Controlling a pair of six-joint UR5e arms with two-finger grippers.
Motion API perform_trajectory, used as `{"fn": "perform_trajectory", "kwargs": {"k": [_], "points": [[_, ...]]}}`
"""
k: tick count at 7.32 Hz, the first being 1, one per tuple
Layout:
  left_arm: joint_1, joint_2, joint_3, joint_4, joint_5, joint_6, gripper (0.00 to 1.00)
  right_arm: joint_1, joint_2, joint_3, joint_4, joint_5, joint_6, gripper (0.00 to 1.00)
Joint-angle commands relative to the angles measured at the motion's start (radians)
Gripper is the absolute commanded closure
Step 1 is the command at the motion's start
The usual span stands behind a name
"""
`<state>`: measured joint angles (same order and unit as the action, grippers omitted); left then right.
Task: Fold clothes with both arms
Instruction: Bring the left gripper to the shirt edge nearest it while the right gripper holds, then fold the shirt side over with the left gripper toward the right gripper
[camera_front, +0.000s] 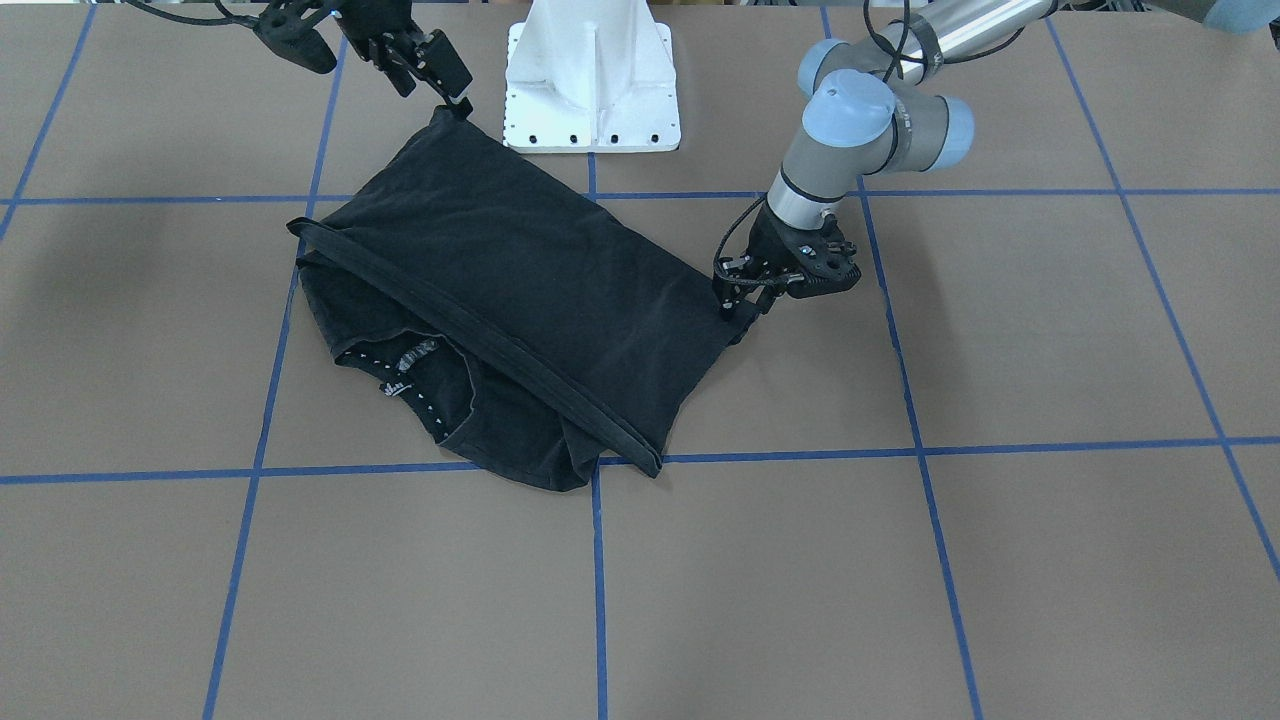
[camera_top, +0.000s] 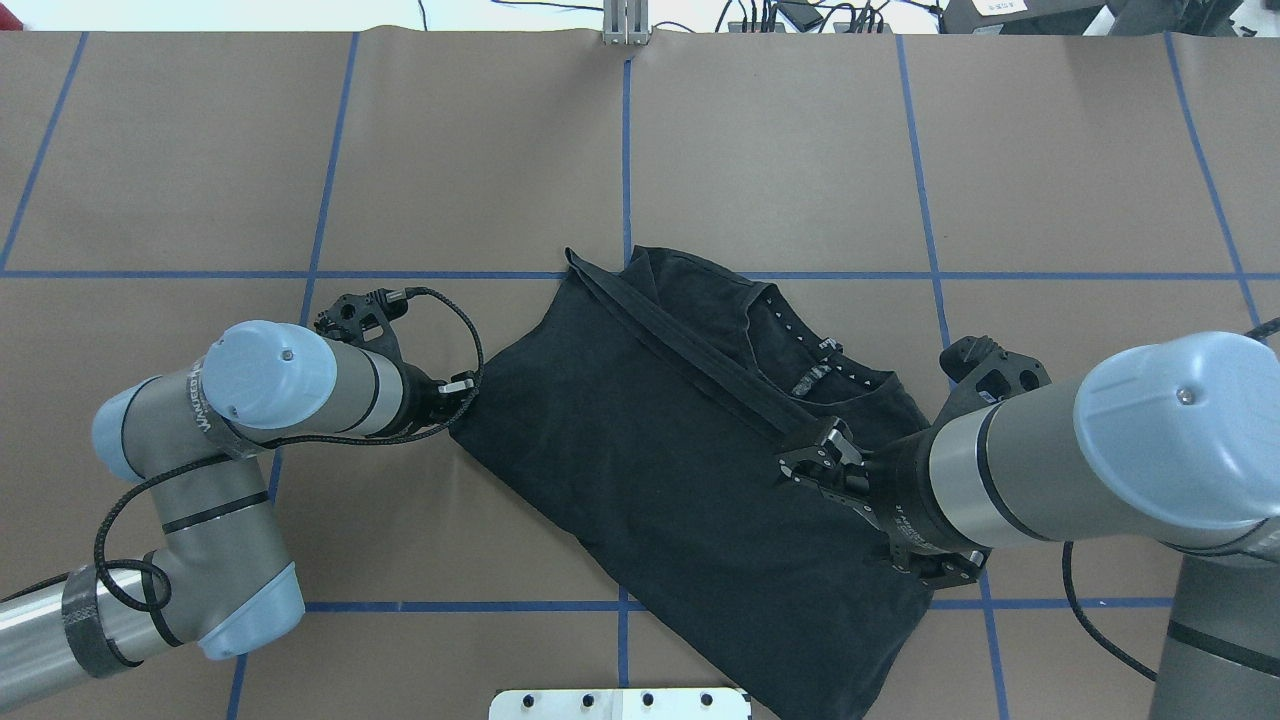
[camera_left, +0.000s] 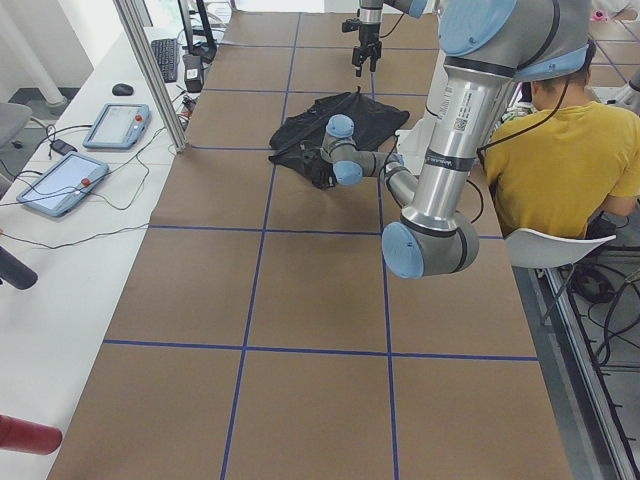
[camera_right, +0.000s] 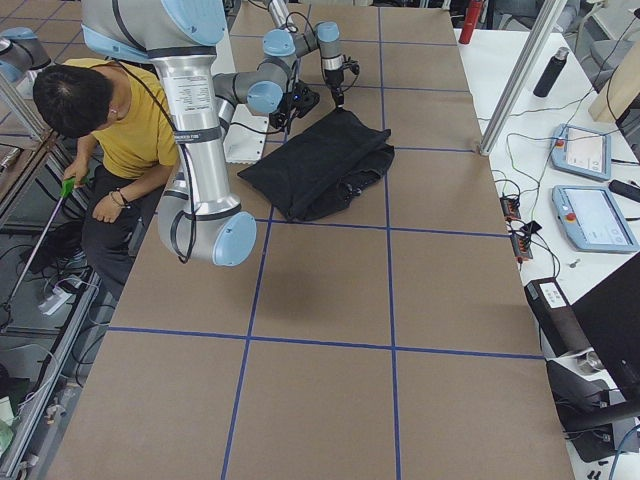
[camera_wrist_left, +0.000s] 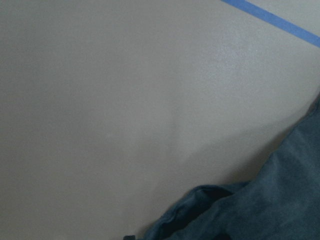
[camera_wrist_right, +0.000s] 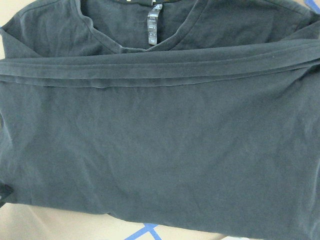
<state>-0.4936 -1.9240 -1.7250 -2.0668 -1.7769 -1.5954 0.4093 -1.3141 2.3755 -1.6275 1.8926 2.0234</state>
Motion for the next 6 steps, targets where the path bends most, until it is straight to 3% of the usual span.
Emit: {"fn": "perform_trajectory", "kwargs": {"k": [1, 3, 4, 6], "points": [[-0.029, -0.004, -0.010, -0.006, 0.002, 0.005, 1.00, 0.000, 0.001, 0.001, 0.000, 0.000, 0.001, 0.00], [-0.147, -0.079, 0.033, -0.012, -0.004, 0.162, 1.00, 0.012, 0.001, 0.001, 0.000, -0.001, 0.000, 0.00], [-0.210, -0.186, 0.139, -0.019, -0.006, 0.217, 1.00, 0.022, 0.001, -0.001, 0.000, -0.001, 0.001, 0.00], [-0.304, -0.402, 0.465, -0.193, -0.012, 0.253, 1.00, 0.031, 0.001, -0.002, 0.000, -0.004, 0.001, 0.00]]}}
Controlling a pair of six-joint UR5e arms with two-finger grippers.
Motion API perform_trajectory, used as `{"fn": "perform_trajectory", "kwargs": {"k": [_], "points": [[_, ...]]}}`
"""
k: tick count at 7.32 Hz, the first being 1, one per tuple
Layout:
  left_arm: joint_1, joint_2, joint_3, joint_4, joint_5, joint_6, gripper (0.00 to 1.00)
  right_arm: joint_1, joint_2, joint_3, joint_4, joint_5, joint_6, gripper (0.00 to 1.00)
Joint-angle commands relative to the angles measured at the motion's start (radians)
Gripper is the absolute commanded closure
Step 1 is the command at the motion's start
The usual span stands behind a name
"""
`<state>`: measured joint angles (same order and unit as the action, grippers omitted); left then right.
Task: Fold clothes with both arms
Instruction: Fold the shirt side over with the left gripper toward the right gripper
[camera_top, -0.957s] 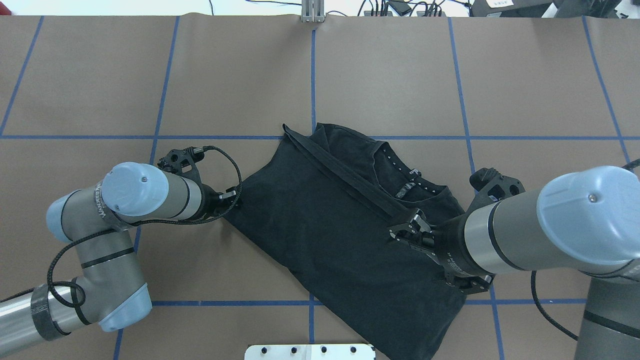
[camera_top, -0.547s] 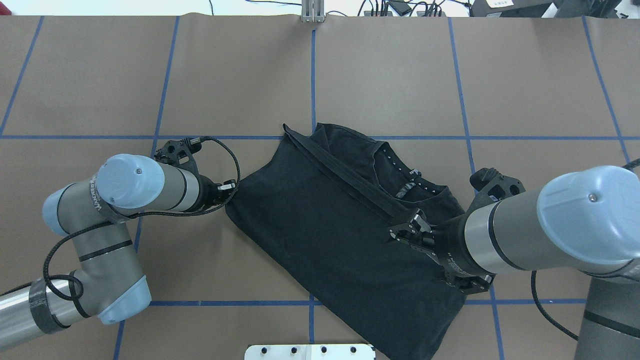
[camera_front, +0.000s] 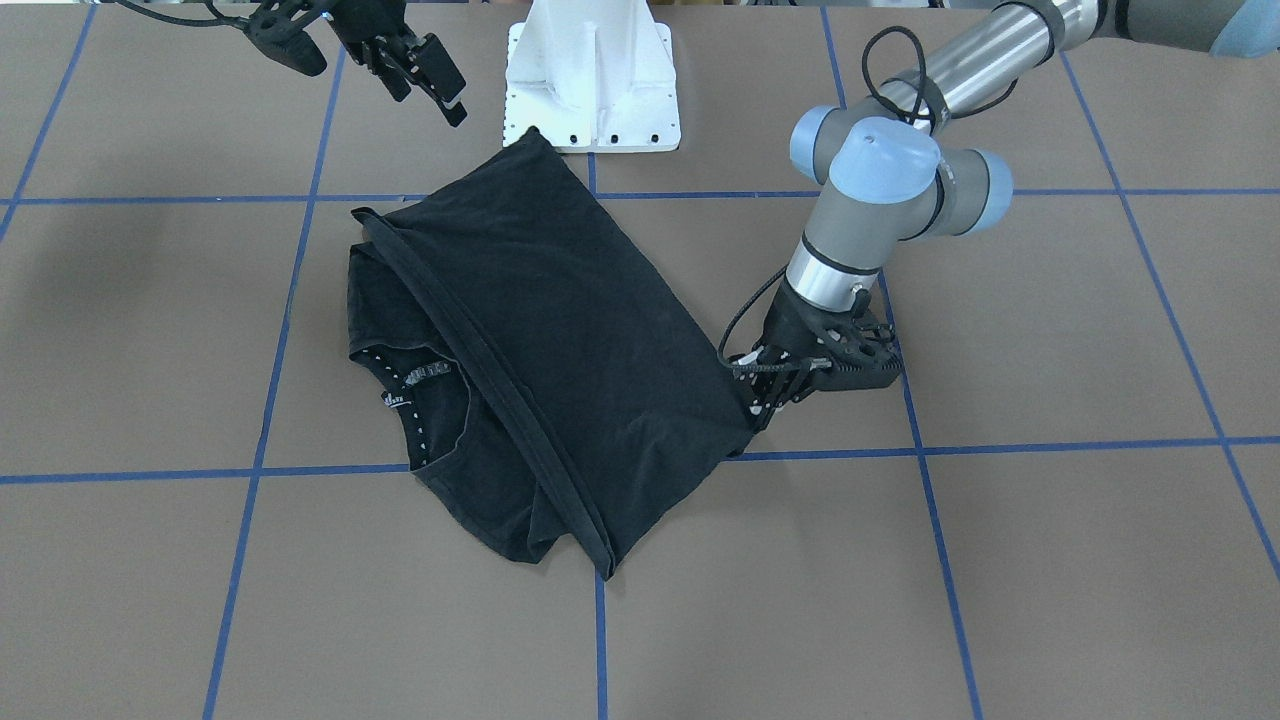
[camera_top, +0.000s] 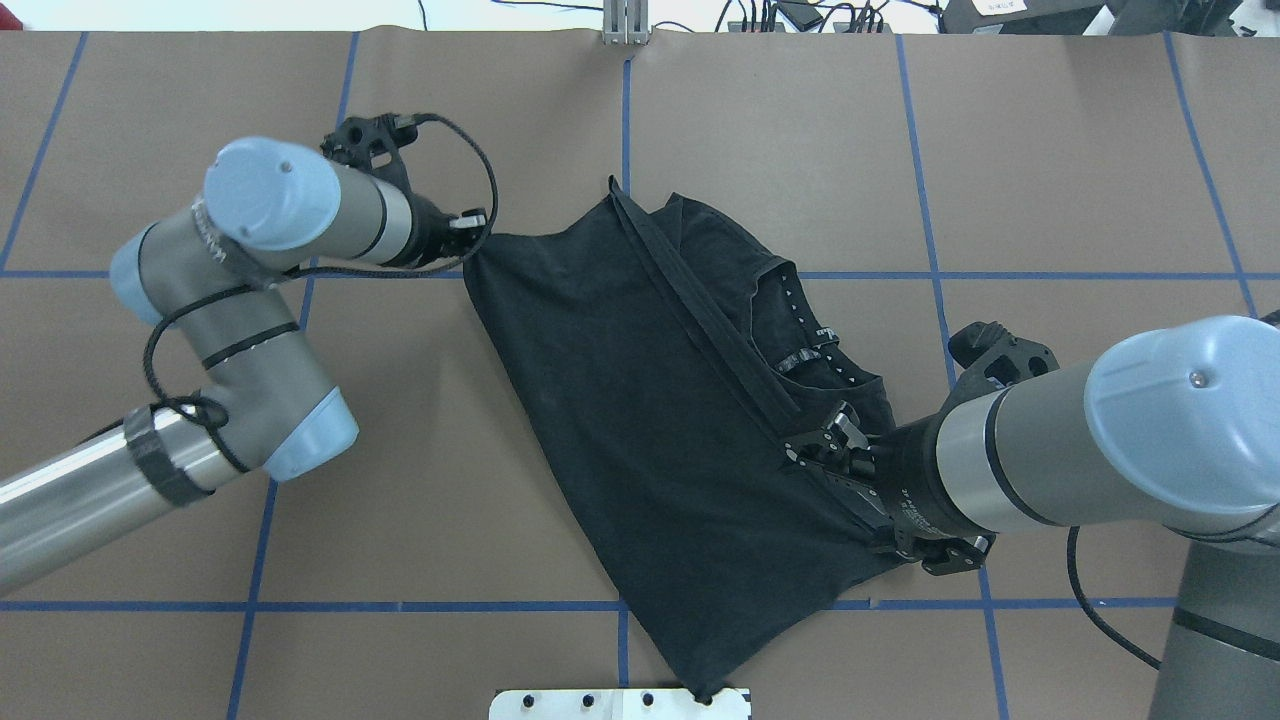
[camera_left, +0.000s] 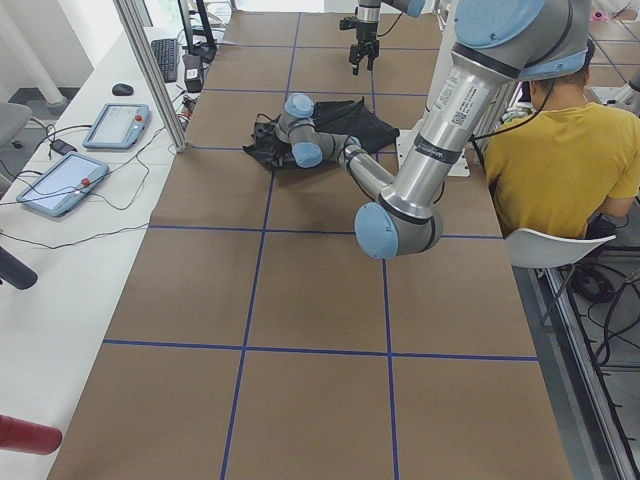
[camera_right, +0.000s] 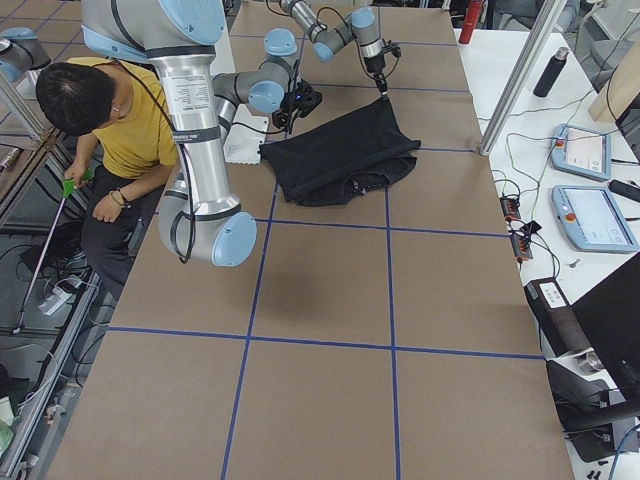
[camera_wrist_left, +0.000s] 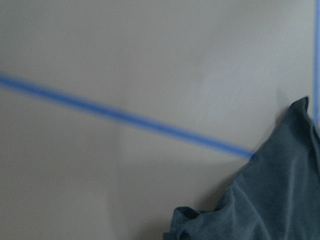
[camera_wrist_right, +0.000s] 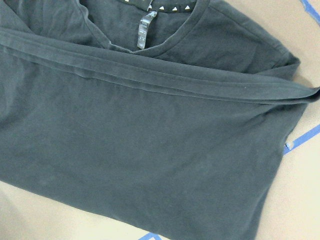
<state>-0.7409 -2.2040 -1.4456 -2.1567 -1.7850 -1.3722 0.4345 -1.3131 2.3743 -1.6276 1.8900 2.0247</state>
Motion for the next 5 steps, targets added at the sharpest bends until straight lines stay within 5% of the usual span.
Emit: {"fn": "perform_trajectory", "kwargs": {"k": [1, 3, 4, 5], "points": [[-0.070, -0.205, 0.359, -0.209, -0.002, 0.042, 1.00, 0.006, 0.000, -0.001, 0.000, -0.003, 0.000, 0.00], [-0.081, -0.397, 0.677, -0.371, 0.007, 0.045, 1.00, 0.004, 0.000, -0.009, 0.002, -0.022, 0.002, 0.00], [-0.084, -0.426, 0.758, -0.446, 0.016, 0.059, 0.68, 0.003, 0.002, -0.018, 0.002, -0.060, 0.000, 0.00], [-0.086, -0.439, 0.763, -0.454, 0.021, 0.074, 0.26, -0.003, 0.005, -0.039, 0.006, -0.068, 0.000, 0.00]]}}
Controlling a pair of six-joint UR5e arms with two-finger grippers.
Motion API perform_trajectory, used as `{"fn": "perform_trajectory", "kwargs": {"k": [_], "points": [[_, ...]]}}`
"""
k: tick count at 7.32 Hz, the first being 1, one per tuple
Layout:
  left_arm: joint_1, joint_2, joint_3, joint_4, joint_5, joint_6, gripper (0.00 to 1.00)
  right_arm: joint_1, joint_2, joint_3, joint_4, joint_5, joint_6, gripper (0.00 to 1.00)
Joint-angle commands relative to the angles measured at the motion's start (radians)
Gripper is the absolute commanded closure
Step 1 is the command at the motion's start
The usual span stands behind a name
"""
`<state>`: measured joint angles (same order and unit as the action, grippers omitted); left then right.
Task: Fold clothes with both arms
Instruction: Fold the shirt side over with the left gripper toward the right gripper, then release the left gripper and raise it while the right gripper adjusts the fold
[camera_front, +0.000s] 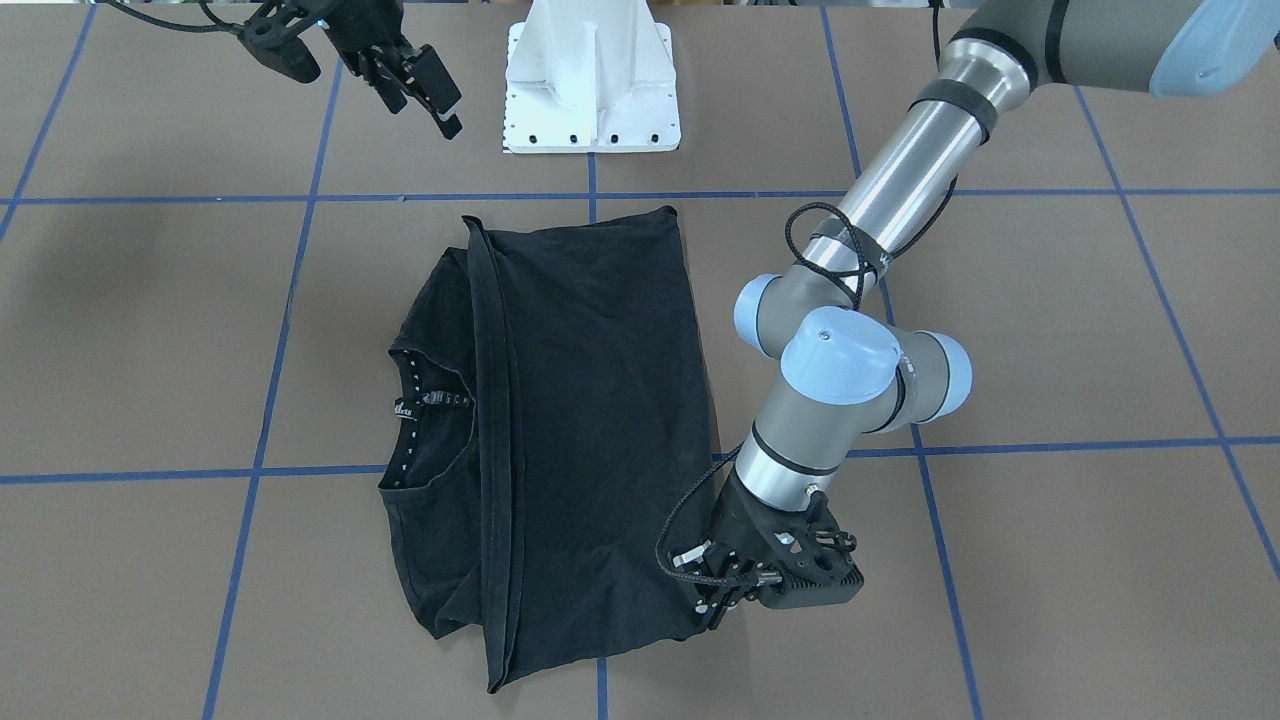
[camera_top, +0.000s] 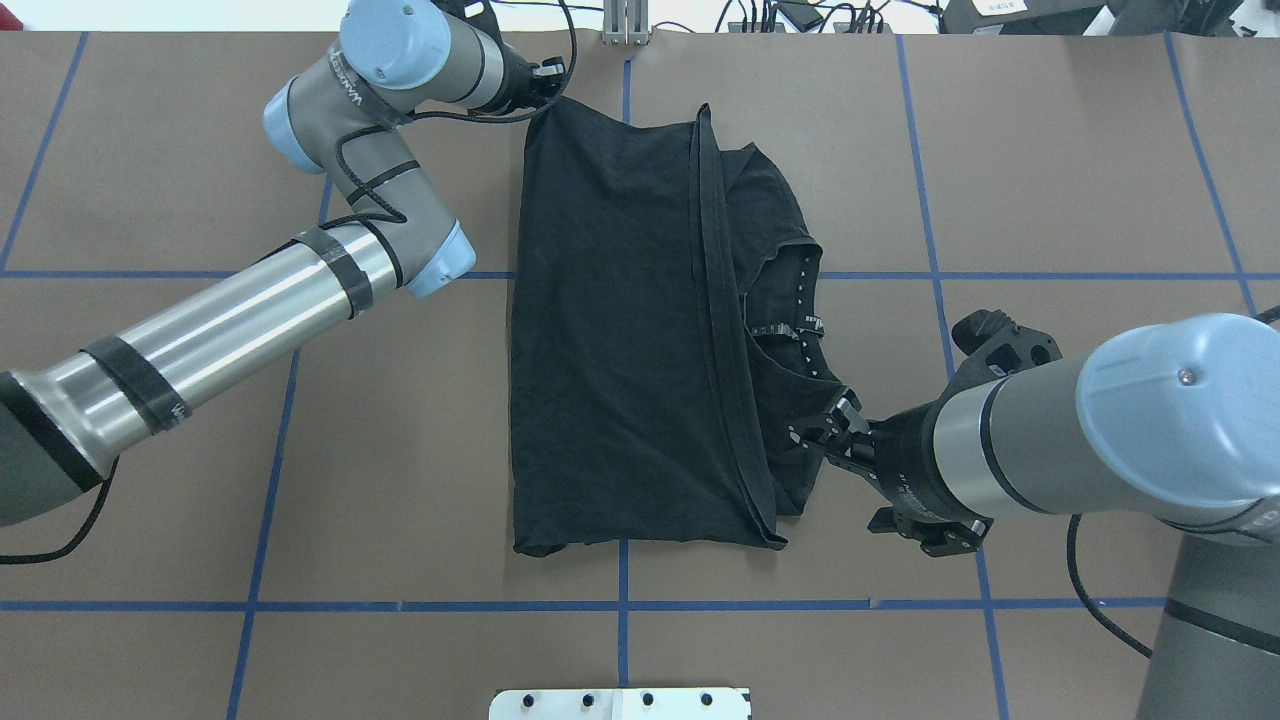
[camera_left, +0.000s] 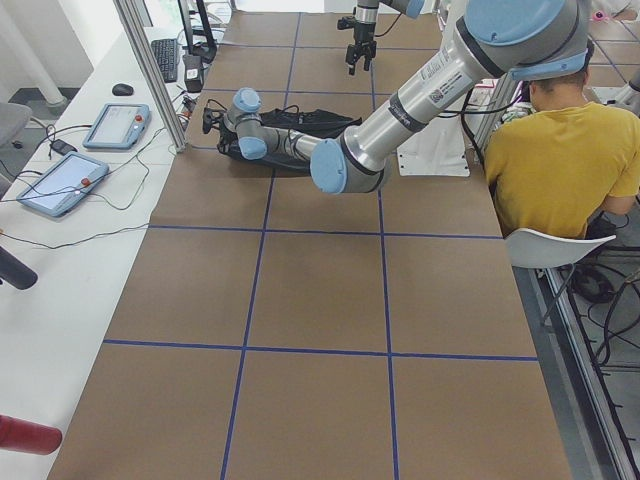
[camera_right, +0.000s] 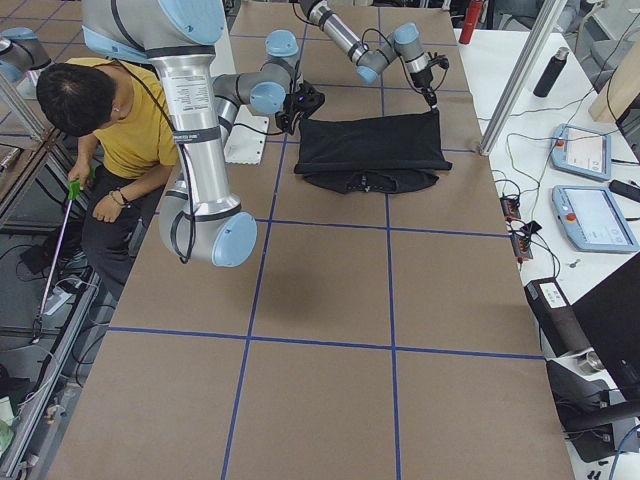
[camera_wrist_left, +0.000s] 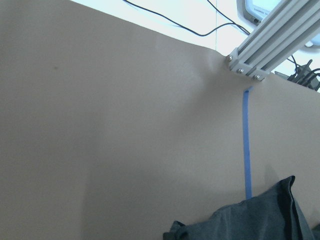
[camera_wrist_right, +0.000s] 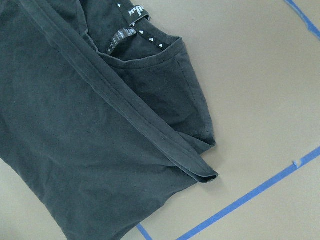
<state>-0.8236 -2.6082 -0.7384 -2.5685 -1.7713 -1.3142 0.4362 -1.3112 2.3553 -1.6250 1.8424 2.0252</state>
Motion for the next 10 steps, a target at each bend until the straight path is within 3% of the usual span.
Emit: {"fn": "perform_trajectory", "kwargs": {"k": [1, 2, 3, 4, 6, 7, 8, 9, 10], "points": [[-0.005, -0.041, 0.056, -0.042, 0.006, 0.020, 0.00, -0.007, 0.036, -0.042, 0.001, -0.029, 0.000, 0.00], [-0.020, -0.039, 0.031, -0.042, -0.002, 0.026, 0.00, -0.025, 0.050, -0.074, -0.001, -0.066, -0.003, 0.00], [-0.026, 0.029, -0.099, -0.023, -0.010, 0.027, 0.00, -0.034, 0.053, -0.109, -0.001, -0.074, -0.081, 0.00], [-0.029, 0.148, -0.250, -0.010, -0.072, 0.027, 0.00, -0.037, 0.055, -0.129, -0.003, -0.072, -0.246, 0.10], [-0.037, 0.279, -0.393, -0.012, -0.131, 0.026, 0.00, -0.069, 0.049, -0.175, -0.004, -0.077, -0.574, 0.26], [-0.037, 0.316, -0.426, -0.012, -0.131, 0.026, 0.00, -0.098, 0.050, -0.204, -0.007, -0.090, -0.761, 0.30], [-0.035, 0.321, -0.427, -0.013, -0.131, 0.023, 0.00, -0.131, 0.061, -0.226, -0.047, -0.121, -0.904, 0.49], [-0.035, 0.321, -0.424, -0.012, -0.129, 0.021, 0.00, -0.143, 0.090, -0.253, -0.085, -0.130, -1.000, 0.57], [-0.034, 0.347, -0.427, -0.013, -0.128, 0.020, 0.00, -0.145, 0.111, -0.292, -0.088, -0.134, -1.051, 0.58]]}}
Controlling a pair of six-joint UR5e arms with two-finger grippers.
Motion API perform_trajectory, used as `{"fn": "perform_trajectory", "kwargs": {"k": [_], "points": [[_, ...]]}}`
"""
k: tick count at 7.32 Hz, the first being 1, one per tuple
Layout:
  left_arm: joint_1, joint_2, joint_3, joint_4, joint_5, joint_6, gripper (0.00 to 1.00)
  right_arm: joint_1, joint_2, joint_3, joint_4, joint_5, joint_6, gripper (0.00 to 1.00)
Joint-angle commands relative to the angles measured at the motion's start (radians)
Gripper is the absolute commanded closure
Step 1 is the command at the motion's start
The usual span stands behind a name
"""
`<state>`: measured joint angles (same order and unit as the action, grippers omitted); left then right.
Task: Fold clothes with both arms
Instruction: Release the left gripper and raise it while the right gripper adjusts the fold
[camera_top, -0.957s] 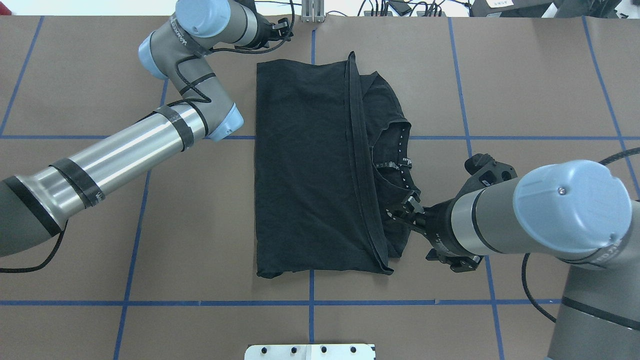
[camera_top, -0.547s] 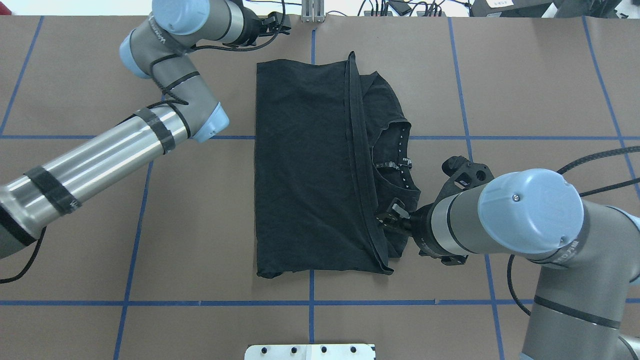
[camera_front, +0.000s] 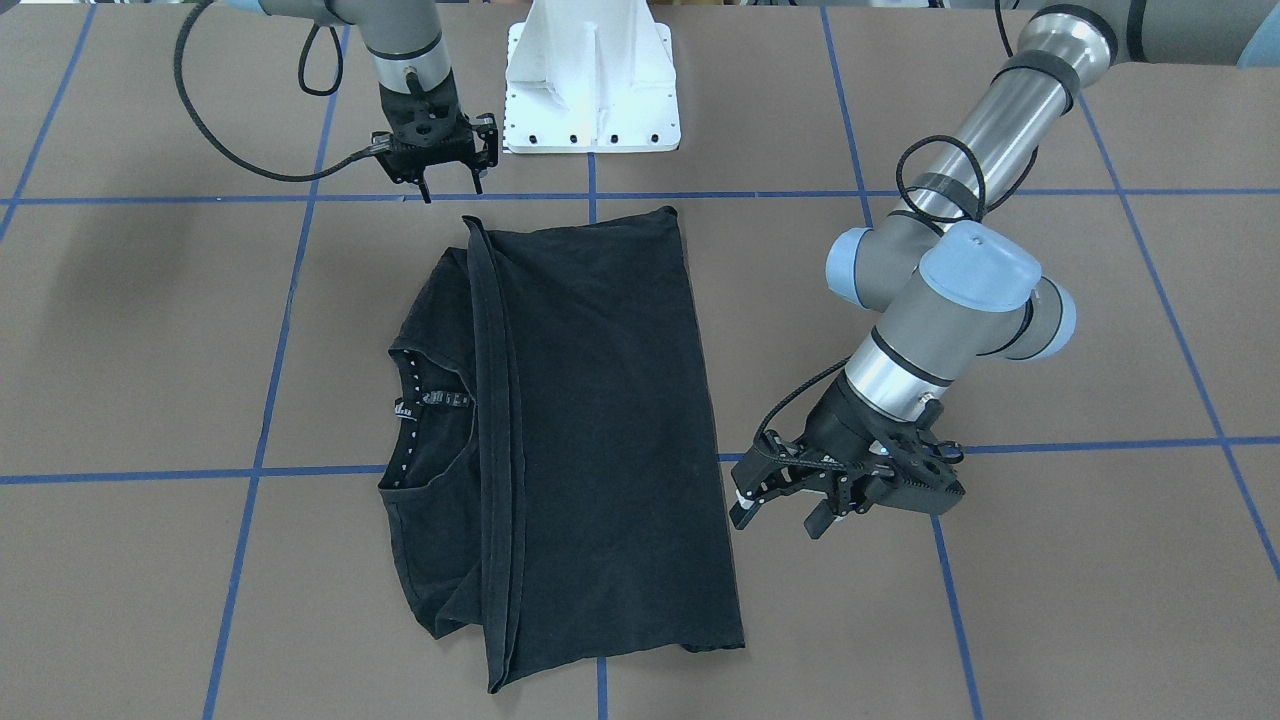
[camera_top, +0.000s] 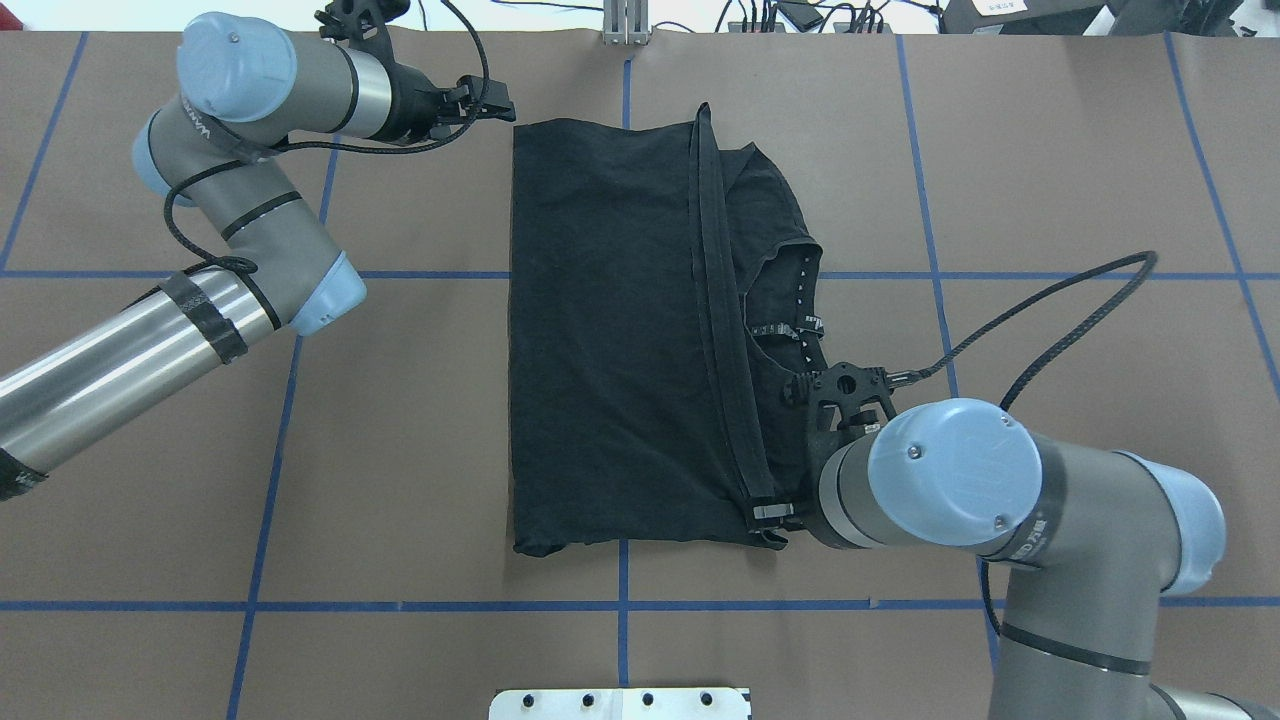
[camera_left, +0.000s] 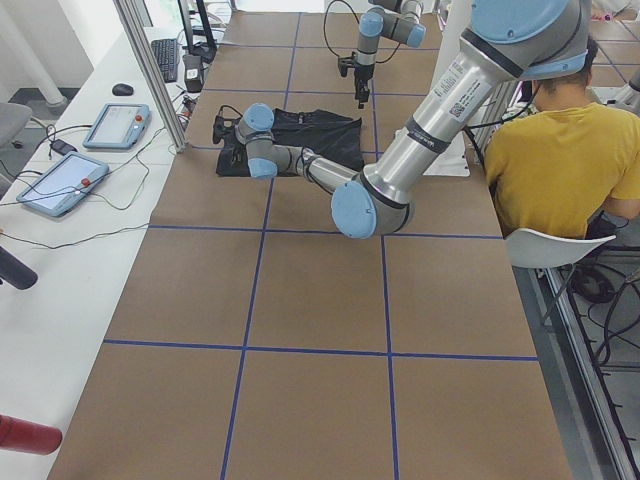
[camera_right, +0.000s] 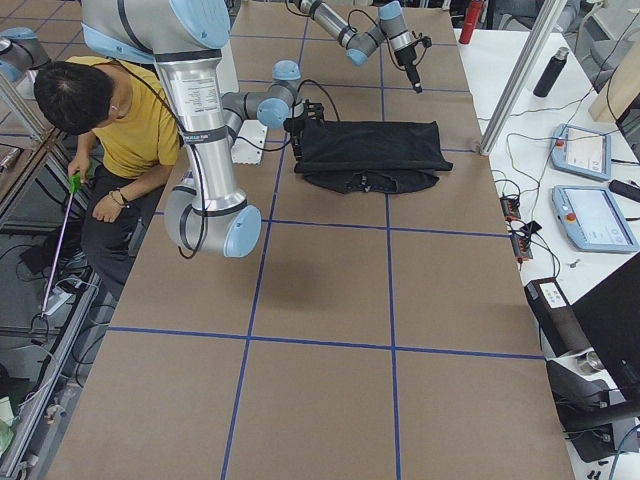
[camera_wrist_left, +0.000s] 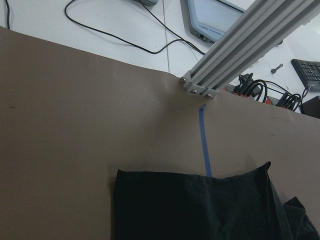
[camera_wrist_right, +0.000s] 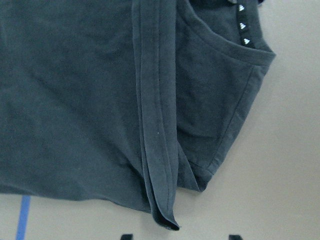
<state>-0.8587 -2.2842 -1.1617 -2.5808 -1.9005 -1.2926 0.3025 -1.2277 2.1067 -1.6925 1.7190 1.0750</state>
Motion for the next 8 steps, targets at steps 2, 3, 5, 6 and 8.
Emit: {"fn": "perform_trajectory", "kwargs": {"k": [2, 3, 5, 6, 8], "points": [[0.003, 0.026, -0.003, -0.002, 0.003, -0.002, 0.00, -0.011, 0.094, -0.147, -0.021, -0.045, -0.217, 0.57], [0.003, 0.026, -0.003, -0.001, 0.004, -0.004, 0.00, -0.011, 0.105, -0.163, -0.019, -0.045, -0.222, 0.55], [0.004, 0.026, -0.001, -0.001, 0.004, -0.005, 0.00, -0.011, 0.108, -0.180, -0.019, -0.048, -0.222, 0.51], [0.004, 0.026, -0.001, -0.001, 0.004, -0.005, 0.00, -0.014, 0.108, -0.181, -0.019, -0.050, -0.222, 0.53], [0.004, 0.026, -0.001, -0.001, 0.003, -0.005, 0.00, -0.014, 0.108, -0.183, -0.021, -0.048, -0.222, 1.00]]}}
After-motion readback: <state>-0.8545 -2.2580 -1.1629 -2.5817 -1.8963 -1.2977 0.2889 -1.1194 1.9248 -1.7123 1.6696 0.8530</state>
